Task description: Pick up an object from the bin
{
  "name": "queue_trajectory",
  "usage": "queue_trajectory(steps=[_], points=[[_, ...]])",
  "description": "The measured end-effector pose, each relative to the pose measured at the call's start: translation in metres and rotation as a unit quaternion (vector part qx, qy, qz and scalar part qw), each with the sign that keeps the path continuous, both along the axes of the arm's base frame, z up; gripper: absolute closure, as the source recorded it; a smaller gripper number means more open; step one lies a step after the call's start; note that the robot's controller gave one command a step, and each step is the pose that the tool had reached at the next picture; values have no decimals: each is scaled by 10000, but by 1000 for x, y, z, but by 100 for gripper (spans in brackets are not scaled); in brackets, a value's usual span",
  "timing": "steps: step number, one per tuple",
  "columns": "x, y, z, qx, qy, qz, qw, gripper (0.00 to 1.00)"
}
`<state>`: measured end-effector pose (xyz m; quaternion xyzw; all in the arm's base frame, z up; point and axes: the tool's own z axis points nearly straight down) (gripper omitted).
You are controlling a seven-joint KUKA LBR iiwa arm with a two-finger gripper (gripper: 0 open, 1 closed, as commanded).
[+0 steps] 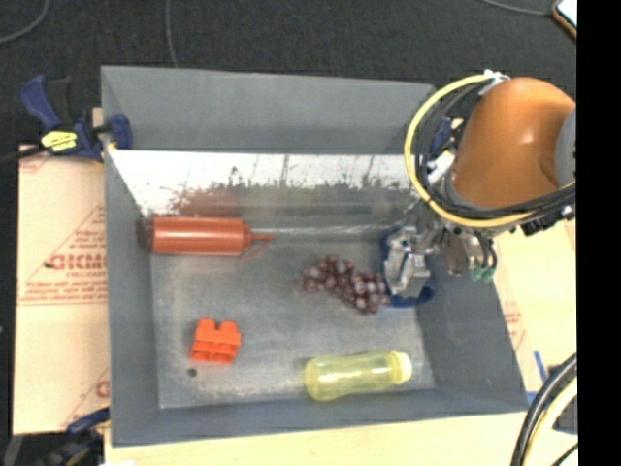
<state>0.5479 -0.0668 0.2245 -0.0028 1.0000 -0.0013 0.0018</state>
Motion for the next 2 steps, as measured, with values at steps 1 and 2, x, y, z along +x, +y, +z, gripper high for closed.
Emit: queue_trajectory(steps=[1,2], points=[[0,0,0,0,0,1,10000,100],[11,30,-74,0,15,153,9999,100]])
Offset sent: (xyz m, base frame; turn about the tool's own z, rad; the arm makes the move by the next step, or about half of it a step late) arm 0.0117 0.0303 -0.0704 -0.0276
